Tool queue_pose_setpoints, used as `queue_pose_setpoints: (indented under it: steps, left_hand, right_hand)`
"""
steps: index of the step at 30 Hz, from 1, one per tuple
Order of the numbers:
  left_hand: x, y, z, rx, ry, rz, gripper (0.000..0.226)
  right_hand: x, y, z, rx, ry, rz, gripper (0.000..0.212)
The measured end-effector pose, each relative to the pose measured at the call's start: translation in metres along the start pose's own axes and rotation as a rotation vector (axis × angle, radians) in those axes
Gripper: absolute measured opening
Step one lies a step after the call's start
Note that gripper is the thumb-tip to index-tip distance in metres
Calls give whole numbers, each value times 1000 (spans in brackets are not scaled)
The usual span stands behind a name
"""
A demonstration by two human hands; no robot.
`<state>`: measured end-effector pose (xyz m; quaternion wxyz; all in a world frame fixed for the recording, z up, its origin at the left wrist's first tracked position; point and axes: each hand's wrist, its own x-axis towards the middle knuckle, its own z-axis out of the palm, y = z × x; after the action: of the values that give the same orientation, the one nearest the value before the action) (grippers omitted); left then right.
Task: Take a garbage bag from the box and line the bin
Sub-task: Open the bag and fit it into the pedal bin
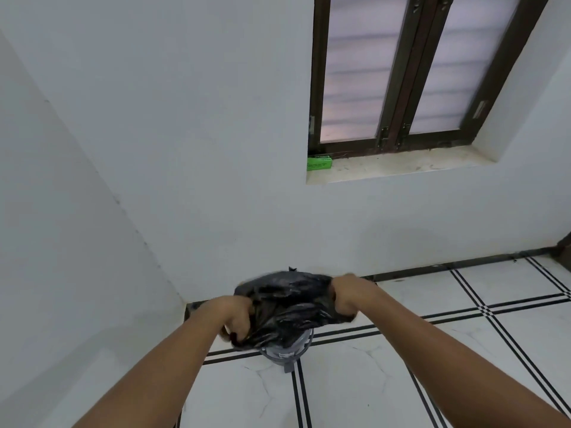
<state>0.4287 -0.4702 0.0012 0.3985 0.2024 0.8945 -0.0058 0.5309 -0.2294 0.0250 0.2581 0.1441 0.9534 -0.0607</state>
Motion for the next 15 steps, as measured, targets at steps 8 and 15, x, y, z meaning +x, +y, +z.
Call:
queue_pose_setpoints:
  steps: [8,15]
  left_hand:
    - [-9,9,-12,-268,1259,127,84]
    - [1,-12,17,327,-23,-18,27]
  right_hand:
    - [0,-15,-4,555,1109,-268,64]
    - [-8,-8,36,-155,-234,-100,37]
